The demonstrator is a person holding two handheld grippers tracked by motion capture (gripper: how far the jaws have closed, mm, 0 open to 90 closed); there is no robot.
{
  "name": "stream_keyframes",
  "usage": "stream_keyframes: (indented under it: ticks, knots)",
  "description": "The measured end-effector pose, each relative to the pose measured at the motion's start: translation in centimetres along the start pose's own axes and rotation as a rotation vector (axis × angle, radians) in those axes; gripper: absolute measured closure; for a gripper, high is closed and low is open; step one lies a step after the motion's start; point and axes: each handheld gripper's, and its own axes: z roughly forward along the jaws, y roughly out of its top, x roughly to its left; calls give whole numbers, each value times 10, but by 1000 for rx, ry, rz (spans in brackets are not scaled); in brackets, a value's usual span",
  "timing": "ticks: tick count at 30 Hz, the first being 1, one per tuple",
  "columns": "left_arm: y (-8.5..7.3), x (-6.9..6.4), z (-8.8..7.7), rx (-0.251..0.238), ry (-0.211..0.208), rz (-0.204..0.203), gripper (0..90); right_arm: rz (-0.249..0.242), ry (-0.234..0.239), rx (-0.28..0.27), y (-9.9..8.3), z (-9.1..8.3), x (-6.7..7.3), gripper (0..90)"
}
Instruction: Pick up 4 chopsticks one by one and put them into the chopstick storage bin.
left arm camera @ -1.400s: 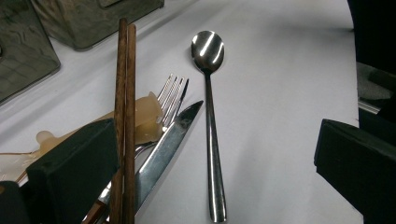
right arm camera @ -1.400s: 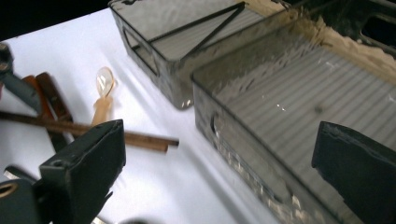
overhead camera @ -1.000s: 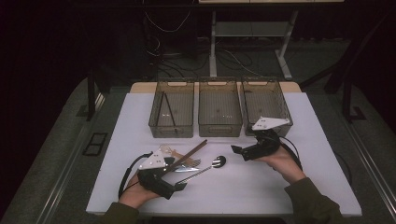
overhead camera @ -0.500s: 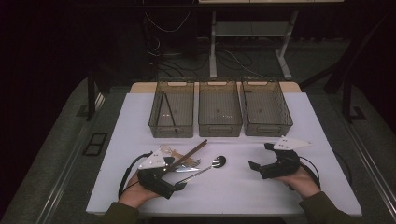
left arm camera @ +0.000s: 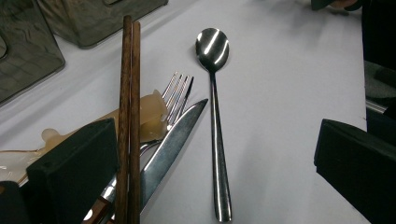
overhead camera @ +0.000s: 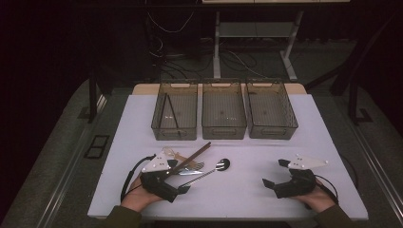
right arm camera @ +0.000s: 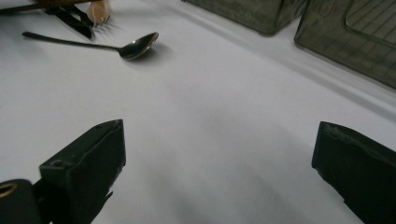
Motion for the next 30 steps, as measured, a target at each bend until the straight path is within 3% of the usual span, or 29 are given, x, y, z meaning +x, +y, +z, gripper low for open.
stream_keyframes:
  ticks: [9,18,30]
  knots:
    - [5,1,-2,8,18,6,0,13,7,-19,0,-4,-3,31]
    - [10,12,0,21,50,-10,1,10,8,-31,1,-6,-3,31]
    - [21,39,1,15,59,-37,156,9,11,-32,1,-5,-3,31]
